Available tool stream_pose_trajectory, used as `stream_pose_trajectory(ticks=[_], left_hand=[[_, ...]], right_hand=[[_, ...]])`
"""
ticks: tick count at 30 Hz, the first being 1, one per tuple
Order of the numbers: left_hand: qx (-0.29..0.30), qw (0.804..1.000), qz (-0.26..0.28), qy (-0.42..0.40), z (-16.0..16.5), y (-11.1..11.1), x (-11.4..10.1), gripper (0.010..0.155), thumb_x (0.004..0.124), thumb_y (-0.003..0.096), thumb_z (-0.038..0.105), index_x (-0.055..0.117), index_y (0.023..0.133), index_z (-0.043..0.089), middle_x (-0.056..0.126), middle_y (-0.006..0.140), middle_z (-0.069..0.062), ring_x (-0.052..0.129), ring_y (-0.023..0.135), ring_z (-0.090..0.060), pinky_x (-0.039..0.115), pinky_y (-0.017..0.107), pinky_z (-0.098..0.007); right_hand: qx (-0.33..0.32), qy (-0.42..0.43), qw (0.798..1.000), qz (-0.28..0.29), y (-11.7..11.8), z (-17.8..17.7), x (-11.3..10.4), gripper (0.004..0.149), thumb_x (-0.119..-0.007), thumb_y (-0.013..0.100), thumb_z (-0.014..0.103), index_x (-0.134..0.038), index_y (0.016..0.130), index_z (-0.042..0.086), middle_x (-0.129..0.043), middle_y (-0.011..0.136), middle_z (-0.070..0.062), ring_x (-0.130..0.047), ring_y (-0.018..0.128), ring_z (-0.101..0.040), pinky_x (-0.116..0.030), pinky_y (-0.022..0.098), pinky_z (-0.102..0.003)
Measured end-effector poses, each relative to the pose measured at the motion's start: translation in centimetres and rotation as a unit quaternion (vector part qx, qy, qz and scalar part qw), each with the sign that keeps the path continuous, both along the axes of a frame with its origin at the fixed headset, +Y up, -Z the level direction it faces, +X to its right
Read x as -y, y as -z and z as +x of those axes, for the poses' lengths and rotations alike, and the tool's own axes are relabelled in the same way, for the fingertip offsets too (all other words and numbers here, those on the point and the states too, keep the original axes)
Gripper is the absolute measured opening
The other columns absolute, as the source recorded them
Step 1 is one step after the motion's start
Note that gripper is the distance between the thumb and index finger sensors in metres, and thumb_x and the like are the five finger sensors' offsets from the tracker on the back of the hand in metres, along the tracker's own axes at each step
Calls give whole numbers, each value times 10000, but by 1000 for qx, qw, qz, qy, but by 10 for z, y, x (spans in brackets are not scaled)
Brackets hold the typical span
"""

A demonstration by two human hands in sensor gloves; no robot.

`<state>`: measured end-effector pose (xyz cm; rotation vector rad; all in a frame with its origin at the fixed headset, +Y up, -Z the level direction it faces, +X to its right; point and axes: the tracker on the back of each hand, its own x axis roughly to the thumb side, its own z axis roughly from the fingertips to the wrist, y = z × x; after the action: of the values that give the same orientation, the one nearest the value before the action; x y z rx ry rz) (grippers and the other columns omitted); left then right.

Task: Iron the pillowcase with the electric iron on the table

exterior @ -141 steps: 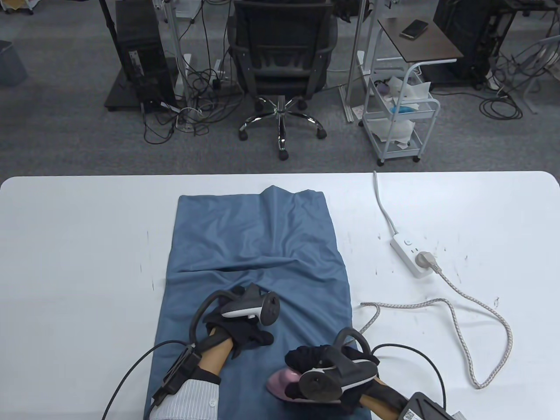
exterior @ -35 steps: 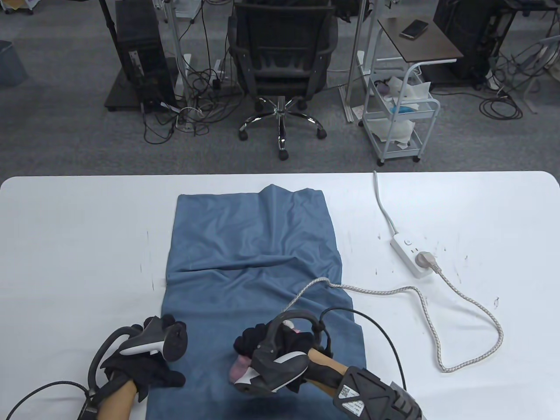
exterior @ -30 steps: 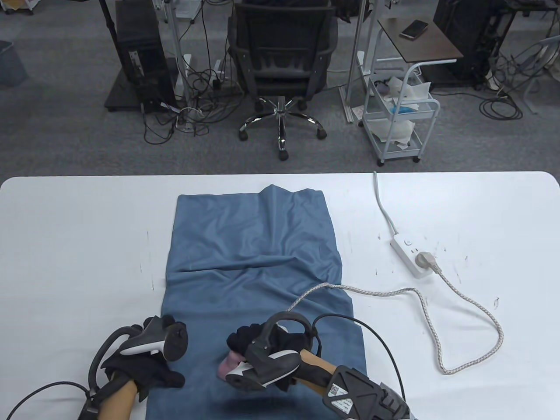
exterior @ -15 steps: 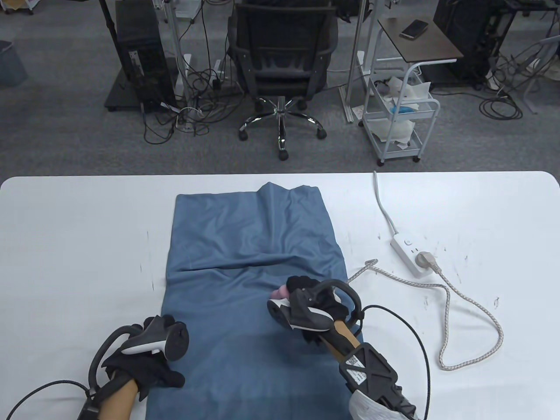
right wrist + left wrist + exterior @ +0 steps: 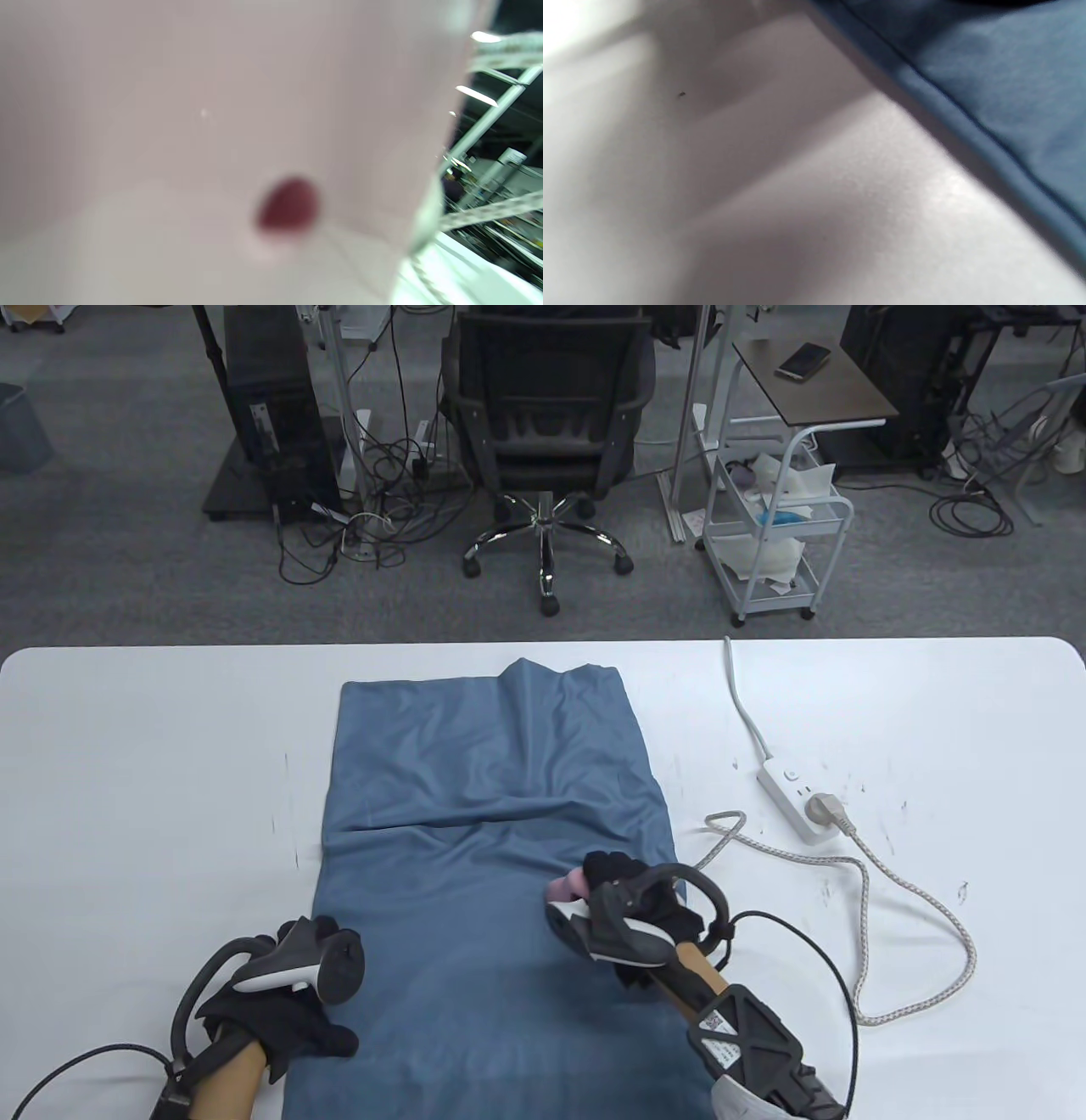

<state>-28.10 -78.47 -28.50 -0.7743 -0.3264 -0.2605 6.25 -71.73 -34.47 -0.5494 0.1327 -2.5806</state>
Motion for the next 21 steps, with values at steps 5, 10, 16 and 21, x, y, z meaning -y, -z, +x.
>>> stream_pose_trajectory(ticks=[5, 10, 16, 21], left_hand=[[5, 1000, 4, -2, -1, 0, -2, 1142, 623, 372, 703, -58, 1107, 155, -55, 1158, -243, 89, 1056, -559, 241, 745, -673], [-12, 999, 24, -42, -9, 0, -6, 1137, 599, 377, 709, -70, 1102, 145, -48, 1165, -241, 72, 1050, -560, 229, 743, -673], [-11, 1000, 3, 0, -11, 1, 1, 1134, 600, 376, 704, -72, 1100, 146, -73, 1149, -240, 74, 1047, -562, 234, 743, -672], [-18, 1000, 7, -10, -11, 1, 2, 1132, 615, 377, 696, -56, 1107, 152, -64, 1155, -235, 78, 1050, -562, 234, 742, -674]], right_hand=[[-9, -146, 988, 49, 3, 2, -58, 578, -746, 424, 462, -645, 899, 149, -875, 679, -20, -931, 428, -126, -867, 414, -343], [-124, -101, 980, 115, -17, -42, -87, 575, -750, 407, 448, -626, 896, 172, -857, 710, -14, -922, 479, -141, -854, 461, -363], [-292, -32, 955, 41, -71, -115, -33, 611, -724, 413, 487, -645, 896, 122, -880, 675, -13, -942, 424, -104, -887, 394, -320], [-359, 29, 932, -37, -98, -148, 8, 620, -701, 419, 507, -652, 891, 108, -890, 664, -6, -955, 407, -85, -903, 366, -299]])
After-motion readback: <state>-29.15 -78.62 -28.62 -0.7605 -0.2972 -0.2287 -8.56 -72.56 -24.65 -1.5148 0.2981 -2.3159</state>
